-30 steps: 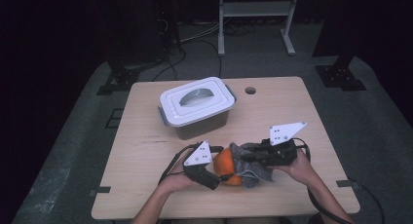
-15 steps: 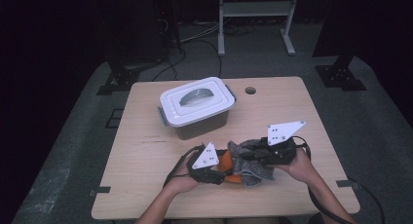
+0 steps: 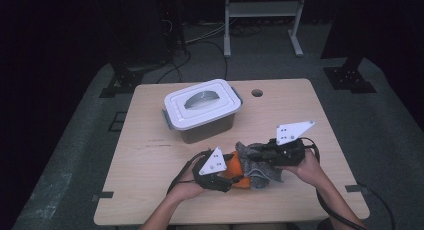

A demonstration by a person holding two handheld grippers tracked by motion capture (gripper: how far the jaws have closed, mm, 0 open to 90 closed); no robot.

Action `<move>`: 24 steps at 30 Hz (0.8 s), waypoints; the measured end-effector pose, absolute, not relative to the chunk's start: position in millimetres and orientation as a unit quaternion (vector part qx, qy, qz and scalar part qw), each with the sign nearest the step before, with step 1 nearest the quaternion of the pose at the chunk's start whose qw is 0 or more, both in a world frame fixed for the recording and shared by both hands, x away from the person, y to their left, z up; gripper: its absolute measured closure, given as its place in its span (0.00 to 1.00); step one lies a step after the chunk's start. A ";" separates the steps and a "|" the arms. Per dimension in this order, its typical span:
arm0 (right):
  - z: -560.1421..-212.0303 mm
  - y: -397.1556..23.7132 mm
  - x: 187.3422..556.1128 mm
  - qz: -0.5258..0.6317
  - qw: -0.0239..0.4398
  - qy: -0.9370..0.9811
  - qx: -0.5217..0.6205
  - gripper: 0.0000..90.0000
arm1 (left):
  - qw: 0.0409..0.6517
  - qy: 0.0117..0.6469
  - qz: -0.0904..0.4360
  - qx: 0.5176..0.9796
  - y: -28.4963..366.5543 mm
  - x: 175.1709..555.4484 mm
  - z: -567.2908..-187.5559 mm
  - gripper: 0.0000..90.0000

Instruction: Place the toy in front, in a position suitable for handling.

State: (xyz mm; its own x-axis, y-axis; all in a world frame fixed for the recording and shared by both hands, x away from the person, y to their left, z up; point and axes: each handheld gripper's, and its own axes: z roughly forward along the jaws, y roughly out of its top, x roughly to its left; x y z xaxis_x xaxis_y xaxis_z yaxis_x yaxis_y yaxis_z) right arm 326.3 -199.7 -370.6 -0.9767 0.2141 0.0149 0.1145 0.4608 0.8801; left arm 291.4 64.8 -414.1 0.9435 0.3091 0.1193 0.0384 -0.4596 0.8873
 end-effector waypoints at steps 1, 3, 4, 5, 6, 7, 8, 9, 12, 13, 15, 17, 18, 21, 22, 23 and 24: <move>-372.8 -201.2 326.1 0.509 0.046 0.854 0.096 0.86 | 0.520 0.106 0.123 0.839 67.4 293.8 -413.8 0.29; -376.7 -203.2 324.8 0.513 0.034 0.852 0.094 0.86 | 0.528 0.111 0.118 0.834 68.7 297.0 -413.5 0.21; -377.4 -203.3 323.9 0.515 0.030 0.852 0.090 0.86 | 0.531 0.110 0.114 0.833 68.3 298.5 -414.6 0.16; -377.5 -202.6 323.1 0.516 0.028 0.852 0.085 0.86 | 0.529 0.108 0.111 0.834 67.1 299.4 -416.7 0.12; -377.3 -201.5 322.7 0.514 0.027 0.853 0.080 0.86 | 0.525 0.105 0.106 0.838 65.4 299.7 -419.6 0.11; -377.0 -200.3 322.2 0.513 0.027 0.855 0.079 0.86 | 0.519 0.101 0.103 0.843 63.4 299.5 -423.3 0.13; -376.8 -199.7 322.6 0.512 0.030 0.855 0.078 0.86 | 0.514 0.093 0.108 0.846 62.7 298.4 -426.5 0.16; -376.7 -200.2 323.0 0.510 0.031 0.856 0.080 0.86 | 0.514 0.087 0.121 0.845 63.3 296.6 -427.7 0.24; -378.9 -209.2 326.3 0.515 0.033 0.852 0.093 0.86 | 0.512 0.092 0.135 0.843 65.1 294.6 -422.3 0.39; -380.4 -213.7 327.7 0.517 0.037 0.849 0.102 0.86 | 0.511 0.094 0.131 0.844 65.9 294.2 -420.4 0.40; -383.4 -222.3 330.7 0.519 0.035 0.846 0.117 0.86 | 0.510 0.097 0.126 0.845 66.3 293.1 -418.5 0.41; -384.2 -226.3 330.4 0.520 0.031 0.845 0.121 0.86 | 0.505 0.090 0.130 0.849 64.9 290.5 -415.5 0.41; -383.6 -226.2 329.7 0.520 0.030 0.845 0.119 0.86 | 0.500 0.088 0.134 0.851 63.6 289.7 -414.5 0.41; -378.4 -219.8 327.4 0.527 0.027 0.842 0.109 0.86 | 0.498 0.080 0.137 0.852 59.1 287.2 -415.9 0.41; -376.3 -215.7 326.5 0.527 0.029 0.843 0.103 0.86 | 0.494 0.072 0.142 0.855 58.5 286.1 -415.9 0.41; -374.5 -211.3 326.0 0.526 0.031 0.845 0.096 0.86 | 0.492 0.061 0.146 0.856 58.8 285.1 -415.8 0.41; -373.5 -207.6 326.0 0.522 0.030 0.847 0.094 0.86 | 0.490 0.056 0.149 0.857 59.5 284.2 -416.2 0.40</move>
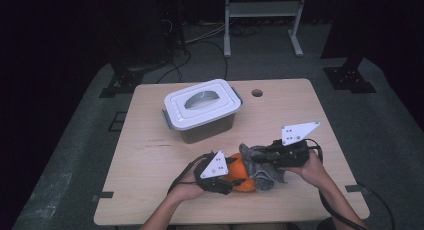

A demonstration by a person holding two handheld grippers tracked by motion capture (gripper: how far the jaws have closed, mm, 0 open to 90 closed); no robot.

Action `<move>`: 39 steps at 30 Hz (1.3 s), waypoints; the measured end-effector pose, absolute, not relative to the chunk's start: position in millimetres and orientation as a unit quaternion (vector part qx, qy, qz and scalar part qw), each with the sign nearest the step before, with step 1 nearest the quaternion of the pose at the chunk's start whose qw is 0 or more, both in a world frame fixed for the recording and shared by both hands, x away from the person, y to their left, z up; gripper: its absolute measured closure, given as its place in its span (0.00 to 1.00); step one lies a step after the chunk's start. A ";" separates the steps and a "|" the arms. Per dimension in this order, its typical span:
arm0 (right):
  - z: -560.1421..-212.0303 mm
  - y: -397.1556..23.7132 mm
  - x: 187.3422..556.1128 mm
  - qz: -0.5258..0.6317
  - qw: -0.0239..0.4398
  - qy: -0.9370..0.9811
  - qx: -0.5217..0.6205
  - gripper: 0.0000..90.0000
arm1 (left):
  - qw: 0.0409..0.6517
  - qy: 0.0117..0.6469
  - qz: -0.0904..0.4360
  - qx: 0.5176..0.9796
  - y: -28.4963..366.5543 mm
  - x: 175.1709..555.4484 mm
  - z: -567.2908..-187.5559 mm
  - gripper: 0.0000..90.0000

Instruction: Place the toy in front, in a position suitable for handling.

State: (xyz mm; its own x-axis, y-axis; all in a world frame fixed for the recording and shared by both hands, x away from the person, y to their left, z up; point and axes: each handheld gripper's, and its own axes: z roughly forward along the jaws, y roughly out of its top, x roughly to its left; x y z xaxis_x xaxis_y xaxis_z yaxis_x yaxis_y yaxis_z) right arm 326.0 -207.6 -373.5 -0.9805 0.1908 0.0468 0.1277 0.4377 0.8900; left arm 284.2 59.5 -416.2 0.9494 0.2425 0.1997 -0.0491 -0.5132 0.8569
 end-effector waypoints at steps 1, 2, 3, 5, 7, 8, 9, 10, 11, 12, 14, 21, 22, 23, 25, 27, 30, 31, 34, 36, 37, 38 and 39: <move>-373.5 -207.6 326.0 0.522 0.030 0.847 0.094 0.86 | 0.490 0.056 0.149 0.857 59.5 284.2 -416.2 0.40; -374.6 -204.6 328.9 0.520 0.023 0.849 0.094 0.86 | 0.491 0.047 0.148 0.857 63.6 284.2 -417.4 0.40; -375.6 -205.1 330.2 0.520 0.021 0.848 0.095 0.86 | 0.491 0.040 0.149 0.857 65.8 284.3 -418.1 0.40; -379.6 -208.8 332.7 0.520 0.020 0.848 0.103 0.86 | 0.491 0.031 0.148 0.858 69.2 284.6 -419.4 0.40; -384.9 -215.0 334.0 0.519 0.019 0.846 0.116 0.86 | 0.494 0.036 0.145 0.857 72.1 286.3 -419.9 0.40; -387.1 -217.6 334.2 0.521 0.019 0.844 0.121 0.86 | 0.495 0.037 0.142 0.857 72.4 286.7 -420.0 0.40; -388.1 -219.5 334.2 0.526 0.016 0.841 0.126 0.86 | 0.494 0.032 0.143 0.857 71.3 286.4 -419.9 0.40; -387.5 -218.8 333.6 0.528 0.014 0.840 0.123 0.86 | 0.494 0.028 0.143 0.857 69.8 285.3 -420.0 0.40; -386.5 -216.9 333.0 0.529 0.014 0.840 0.120 0.86 | 0.492 0.021 0.145 0.858 67.8 284.1 -420.1 0.40; -384.5 -213.8 332.3 0.528 0.013 0.842 0.114 0.86 | 0.492 0.016 0.147 0.858 66.3 283.2 -420.3 0.40; -380.6 -205.4 331.9 0.527 0.014 0.844 0.102 0.86 | 0.490 0.009 0.149 0.859 65.4 282.0 -420.6 0.40; -388.1 -212.4 338.3 0.516 0.012 0.847 0.125 0.86 | 0.497 0.016 0.146 0.855 75.8 285.7 -421.4 0.40; -391.0 -215.7 337.8 0.516 0.012 0.846 0.132 0.86 | 0.498 0.021 0.145 0.855 77.2 286.8 -421.2 0.41; -393.6 -219.3 337.0 0.515 0.013 0.846 0.137 0.86 | 0.501 0.027 0.144 0.853 78.7 288.2 -420.9 0.41; -398.1 -226.0 334.6 0.518 0.012 0.843 0.145 0.86 | 0.505 0.048 0.140 0.850 81.2 291.2 -420.2 0.41; -400.0 -231.0 330.9 0.526 0.009 0.838 0.148 0.86 | 0.507 0.067 0.141 0.848 80.9 293.3 -418.9 0.41; -397.8 -233.4 324.8 0.536 0.005 0.833 0.138 0.86 | 0.505 0.101 0.147 0.845 78.1 296.6 -417.3 0.42; -396.0 -232.4 322.6 0.539 0.004 0.831 0.135 0.86 | 0.502 0.111 0.147 0.845 76.6 297.6 -416.6 0.42; -388.1 -222.0 318.9 0.536 0.012 0.837 0.114 0.86 | 0.495 0.120 0.144 0.848 68.2 297.1 -414.3 0.42; -382.6 -212.8 318.3 0.536 0.017 0.838 0.102 0.86 | 0.489 0.123 0.152 0.850 64.8 295.3 -412.7 0.42; -381.7 -210.7 318.8 0.536 0.019 0.838 0.100 0.86 | 0.487 0.127 0.153 0.850 65.3 295.5 -412.0 0.42; -381.4 -209.3 319.8 0.534 0.022 0.840 0.098 0.86 | 0.488 0.132 0.155 0.849 66.7 295.7 -411.5 0.42; -381.8 -209.7 321.1 0.534 0.023 0.840 0.100 0.86 | 0.489 0.134 0.158 0.848 68.4 296.0 -410.8 0.42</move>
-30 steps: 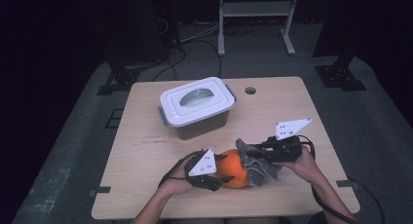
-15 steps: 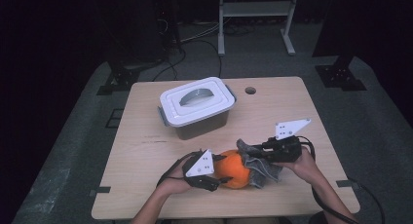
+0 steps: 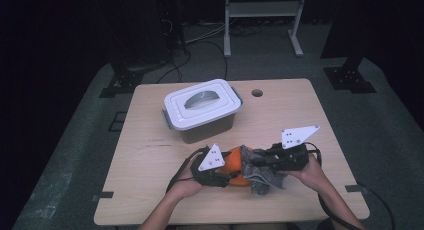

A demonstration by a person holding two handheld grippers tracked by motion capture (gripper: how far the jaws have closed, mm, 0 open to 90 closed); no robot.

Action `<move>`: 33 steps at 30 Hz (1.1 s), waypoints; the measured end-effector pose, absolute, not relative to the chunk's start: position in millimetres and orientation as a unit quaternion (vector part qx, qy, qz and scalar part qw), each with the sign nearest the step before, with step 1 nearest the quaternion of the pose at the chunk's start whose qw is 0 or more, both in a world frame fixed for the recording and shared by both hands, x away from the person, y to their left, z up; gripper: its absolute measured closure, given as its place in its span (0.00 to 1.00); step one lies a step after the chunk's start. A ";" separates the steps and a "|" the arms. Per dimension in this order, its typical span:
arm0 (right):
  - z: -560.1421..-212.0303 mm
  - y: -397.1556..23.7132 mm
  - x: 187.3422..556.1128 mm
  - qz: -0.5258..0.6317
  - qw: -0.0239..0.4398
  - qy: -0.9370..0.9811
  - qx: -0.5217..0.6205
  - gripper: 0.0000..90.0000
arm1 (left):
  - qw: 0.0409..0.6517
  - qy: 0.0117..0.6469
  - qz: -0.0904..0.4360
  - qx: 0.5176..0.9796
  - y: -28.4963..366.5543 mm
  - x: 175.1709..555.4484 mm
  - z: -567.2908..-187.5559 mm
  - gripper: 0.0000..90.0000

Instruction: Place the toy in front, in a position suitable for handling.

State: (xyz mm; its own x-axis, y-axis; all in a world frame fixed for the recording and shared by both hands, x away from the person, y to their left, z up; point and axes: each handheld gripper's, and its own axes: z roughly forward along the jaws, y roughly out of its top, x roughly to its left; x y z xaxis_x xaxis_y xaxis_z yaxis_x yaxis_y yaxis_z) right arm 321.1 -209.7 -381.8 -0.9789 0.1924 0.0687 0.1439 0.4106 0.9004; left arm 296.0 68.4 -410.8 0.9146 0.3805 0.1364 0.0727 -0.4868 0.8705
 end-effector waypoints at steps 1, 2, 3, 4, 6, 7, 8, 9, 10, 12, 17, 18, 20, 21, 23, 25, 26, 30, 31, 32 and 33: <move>-383.2 -211.1 322.5 0.534 0.023 0.839 0.104 0.86 | 0.490 0.136 0.159 0.846 70.5 296.2 -409.6 0.42; -385.2 -213.5 323.8 0.529 0.024 0.841 0.109 0.86 | 0.492 0.135 0.155 0.846 73.1 296.9 -407.6 0.42; -388.3 -215.7 325.0 0.529 0.024 0.840 0.116 0.86 | 0.496 0.133 0.152 0.845 75.7 297.4 -405.9 0.42; -390.7 -218.0 326.0 0.529 0.023 0.840 0.122 0.86 | 0.498 0.134 0.151 0.843 77.4 297.5 -404.4 0.42; -391.4 -218.9 325.4 0.529 0.023 0.839 0.127 0.86 | 0.498 0.135 0.150 0.844 77.9 297.9 -403.6 0.43; -389.4 -216.9 324.7 0.532 0.023 0.837 0.123 0.86 | 0.490 0.127 0.153 0.849 74.9 296.5 -404.1 0.43; -387.4 -214.8 324.1 0.534 0.023 0.837 0.119 0.86 | 0.490 0.124 0.154 0.849 72.2 295.2 -404.4 0.43; -384.2 -210.9 323.2 0.535 0.024 0.837 0.113 0.86 | 0.488 0.123 0.154 0.850 69.4 294.0 -404.4 0.43; -381.2 -206.6 322.6 0.535 0.027 0.838 0.106 0.85 | 0.487 0.118 0.153 0.852 66.9 293.3 -404.7 0.43; -376.5 -200.3 321.7 0.532 0.033 0.840 0.097 0.85 | 0.489 0.119 0.151 0.851 67.0 293.9 -405.0 0.42; -386.3 -208.8 326.0 0.532 0.027 0.839 0.112 0.86 | 0.495 0.129 0.150 0.846 74.5 297.1 -408.3 0.42; -390.5 -212.4 326.6 0.536 0.024 0.835 0.120 0.86 | 0.495 0.130 0.151 0.846 74.8 297.3 -408.3 0.42; -396.2 -219.5 327.5 0.537 0.022 0.832 0.134 0.86 | 0.495 0.133 0.151 0.845 73.9 297.8 -407.5 0.42; -398.0 -222.0 327.5 0.540 0.021 0.830 0.138 0.86 | 0.496 0.133 0.150 0.845 72.8 297.7 -407.1 0.42; -397.3 -223.9 326.0 0.540 0.023 0.829 0.140 0.86 | 0.495 0.131 0.145 0.846 69.8 297.2 -406.7 0.42; -391.0 -221.3 324.0 0.541 0.030 0.830 0.132 0.86 | 0.492 0.125 0.147 0.849 66.2 295.8 -406.0 0.42; -386.6 -218.4 322.9 0.542 0.032 0.830 0.126 0.86 | 0.493 0.122 0.147 0.849 63.9 295.1 -405.6 0.42; -378.5 -207.6 323.0 0.531 0.041 0.839 0.110 0.86 | 0.495 0.116 0.143 0.849 64.2 296.1 -408.0 0.40; -380.7 -208.7 324.3 0.531 0.037 0.840 0.110 0.86 | 0.496 0.114 0.141 0.849 65.4 296.6 -409.3 0.38; -382.6 -209.6 324.8 0.530 0.036 0.840 0.111 0.86 | 0.499 0.104 0.136 0.849 67.1 297.6 -412.4 0.35; -385.6 -211.1 325.2 0.527 0.031 0.842 0.111 0.86 | 0.503 0.096 0.133 0.849 68.0 298.7 -415.5 0.31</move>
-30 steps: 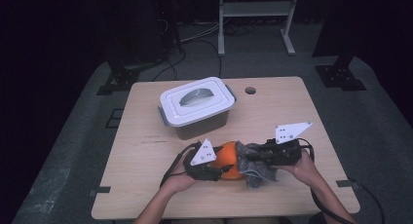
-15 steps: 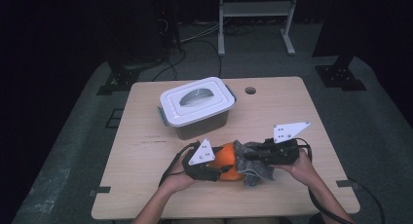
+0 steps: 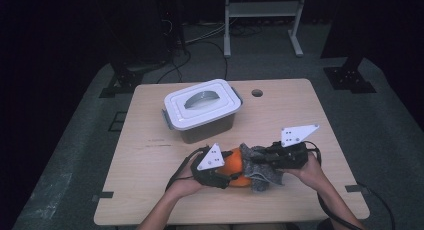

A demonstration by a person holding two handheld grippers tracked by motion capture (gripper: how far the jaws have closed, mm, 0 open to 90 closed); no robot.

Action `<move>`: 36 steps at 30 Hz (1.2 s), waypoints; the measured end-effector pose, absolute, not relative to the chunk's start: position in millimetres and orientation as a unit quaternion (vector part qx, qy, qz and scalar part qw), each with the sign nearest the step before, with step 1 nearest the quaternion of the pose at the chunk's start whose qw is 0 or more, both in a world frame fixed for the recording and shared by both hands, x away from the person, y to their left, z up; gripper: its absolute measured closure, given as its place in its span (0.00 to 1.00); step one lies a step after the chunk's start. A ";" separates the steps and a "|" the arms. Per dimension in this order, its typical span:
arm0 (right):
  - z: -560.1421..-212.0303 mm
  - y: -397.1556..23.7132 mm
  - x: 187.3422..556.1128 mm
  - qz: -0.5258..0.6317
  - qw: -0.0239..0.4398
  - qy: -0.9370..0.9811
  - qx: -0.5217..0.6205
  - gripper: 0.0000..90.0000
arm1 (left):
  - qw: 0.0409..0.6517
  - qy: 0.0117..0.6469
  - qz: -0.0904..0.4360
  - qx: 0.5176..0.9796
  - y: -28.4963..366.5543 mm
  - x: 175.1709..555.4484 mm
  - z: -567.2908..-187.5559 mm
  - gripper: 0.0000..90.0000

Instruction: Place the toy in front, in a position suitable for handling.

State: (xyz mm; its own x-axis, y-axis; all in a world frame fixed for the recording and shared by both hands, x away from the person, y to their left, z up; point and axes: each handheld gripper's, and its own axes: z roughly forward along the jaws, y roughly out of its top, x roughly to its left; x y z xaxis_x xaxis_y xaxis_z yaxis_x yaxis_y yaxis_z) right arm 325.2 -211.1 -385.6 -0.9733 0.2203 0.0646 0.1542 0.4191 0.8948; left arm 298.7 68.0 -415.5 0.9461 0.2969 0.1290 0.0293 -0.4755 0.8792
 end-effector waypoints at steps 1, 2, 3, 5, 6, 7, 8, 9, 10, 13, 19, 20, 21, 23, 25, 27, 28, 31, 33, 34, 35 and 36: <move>-388.1 -212.3 325.2 0.527 0.024 0.842 0.112 0.86 | 0.503 0.092 0.132 0.849 69.1 299.7 -417.2 0.28; -389.8 -213.2 325.3 0.528 0.022 0.842 0.112 0.86 | 0.507 0.091 0.130 0.847 69.8 300.7 -419.2 0.24; -391.4 -214.6 325.6 0.529 0.021 0.841 0.112 0.86 | 0.511 0.088 0.128 0.846 70.3 301.4 -420.8 0.21; -392.7 -218.5 326.4 0.531 0.017 0.839 0.115 0.86 | 0.513 0.081 0.132 0.844 71.5 303.1 -423.9 0.16; -393.3 -220.5 327.1 0.532 0.016 0.839 0.118 0.86 | 0.511 0.084 0.133 0.845 72.0 305.1 -426.4 0.14; -393.7 -222.9 327.7 0.530 0.016 0.839 0.118 0.86 | 0.512 0.087 0.131 0.845 72.2 306.4 -428.7 0.13; -393.8 -224.2 327.8 0.530 0.017 0.840 0.119 0.86 | 0.514 0.092 0.124 0.844 72.1 308.3 -432.9 0.13; -394.3 -225.3 327.8 0.530 0.017 0.840 0.120 0.86 | 0.518 0.096 0.115 0.842 71.3 309.4 -438.3 0.13; -395.3 -226.0 327.7 0.528 0.019 0.840 0.121 0.86 | 0.522 0.094 0.114 0.840 70.6 309.1 -440.8 0.14; -398.1 -228.8 328.1 0.529 0.019 0.839 0.125 0.86 | 0.530 0.090 0.119 0.835 70.8 307.9 -443.4 0.23; -392.4 -231.6 329.4 0.539 0.033 0.830 0.139 0.86 | 0.511 0.113 0.150 0.839 64.5 302.5 -428.0 0.42; -388.2 -229.5 328.0 0.541 0.037 0.829 0.134 0.86 | 0.505 0.112 0.152 0.842 63.3 301.8 -425.9 0.43; -383.9 -226.2 326.4 0.541 0.040 0.830 0.126 0.86 | 0.499 0.110 0.156 0.845 61.9 301.0 -424.7 0.44; -375.5 -214.5 323.1 0.541 0.043 0.833 0.106 0.86 | 0.492 0.111 0.159 0.849 58.5 299.1 -422.9 0.44; -370.6 -203.8 320.1 0.528 0.051 0.842 0.094 0.86 | 0.489 0.112 0.157 0.850 58.0 298.0 -420.0 0.44; -369.3 -198.8 320.1 0.521 0.058 0.847 0.090 0.86 | 0.495 0.114 0.152 0.848 63.1 297.7 -416.7 0.44; -370.5 -199.6 321.6 0.520 0.058 0.847 0.093 0.86 | 0.498 0.112 0.150 0.847 66.7 297.8 -414.9 0.44; -381.4 -205.7 325.9 0.506 0.054 0.854 0.109 0.86 | 0.499 0.107 0.146 0.847 73.8 298.7 -412.5 0.45; -391.7 -210.5 328.7 0.502 0.047 0.855 0.120 0.86 | 0.501 0.106 0.139 0.848 75.8 300.6 -416.0 0.44; -391.7 -210.5 328.7 0.502 0.047 0.855 0.120 0.86 | 0.501 0.106 0.139 0.848 75.8 300.6 -416.0 0.42; -400.8 -215.6 331.4 0.509 0.037 0.850 0.130 0.86 | 0.508 0.107 0.128 0.845 75.7 302.8 -419.5 0.39; -402.6 -216.7 331.7 0.510 0.035 0.849 0.134 0.86 | 0.508 0.106 0.129 0.845 74.8 303.0 -420.1 0.39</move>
